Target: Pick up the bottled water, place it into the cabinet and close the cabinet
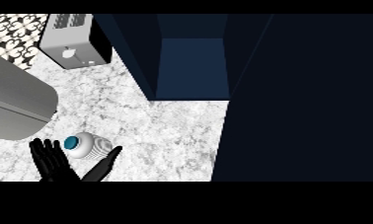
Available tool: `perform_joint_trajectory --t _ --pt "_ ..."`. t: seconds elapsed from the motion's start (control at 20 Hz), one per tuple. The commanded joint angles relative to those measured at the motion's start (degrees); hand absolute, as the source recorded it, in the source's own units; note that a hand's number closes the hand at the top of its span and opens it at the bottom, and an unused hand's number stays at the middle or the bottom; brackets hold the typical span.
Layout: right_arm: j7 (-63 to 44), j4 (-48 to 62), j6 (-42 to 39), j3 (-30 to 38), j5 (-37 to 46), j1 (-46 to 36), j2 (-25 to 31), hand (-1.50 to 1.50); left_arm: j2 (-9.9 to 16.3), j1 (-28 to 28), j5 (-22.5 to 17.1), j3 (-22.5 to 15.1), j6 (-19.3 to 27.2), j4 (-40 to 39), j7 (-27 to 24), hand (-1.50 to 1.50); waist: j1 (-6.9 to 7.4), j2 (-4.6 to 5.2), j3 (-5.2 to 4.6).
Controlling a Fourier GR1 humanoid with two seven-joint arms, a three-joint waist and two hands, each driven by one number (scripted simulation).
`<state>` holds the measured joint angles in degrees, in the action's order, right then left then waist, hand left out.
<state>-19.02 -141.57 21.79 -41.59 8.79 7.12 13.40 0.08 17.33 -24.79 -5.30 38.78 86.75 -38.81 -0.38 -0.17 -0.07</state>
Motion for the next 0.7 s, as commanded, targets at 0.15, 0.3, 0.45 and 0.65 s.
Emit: perform_joint_trajectory --t 0.15,0.3,0.45,0.65 --pt "-7.5 -6.0 2.2 -3.5 10.7 -2.6 -1.1 -1.50 -0.1 -2.9 -2.6 2.0 -0.9 -5.3 -2.4 -1.50 0.12 -0.02 0.00" --pt "-3.5 -6.6 1.3 -1.6 6.8 -0.5 2.2 -1.50 -0.1 -9.3 -9.5 2.4 -1.4 -17.9 -11.3 -1.50 -0.28 0.03 -0.03" --pt "-5.1 -6.9 2.6 -4.5 9.9 -1.7 1.1 -1.50 -0.1 -8.6 -9.7 3.9 -3.2 -18.9 -12.9 -1.50 -0.13 -0.04 -0.03" --pt "-6.6 -6.3 1.8 -1.4 7.2 -3.3 2.1 -1.50 -0.1 -8.9 -12.9 3.5 -5.8 -23.2 -16.5 -1.50 0.15 0.06 0.00"
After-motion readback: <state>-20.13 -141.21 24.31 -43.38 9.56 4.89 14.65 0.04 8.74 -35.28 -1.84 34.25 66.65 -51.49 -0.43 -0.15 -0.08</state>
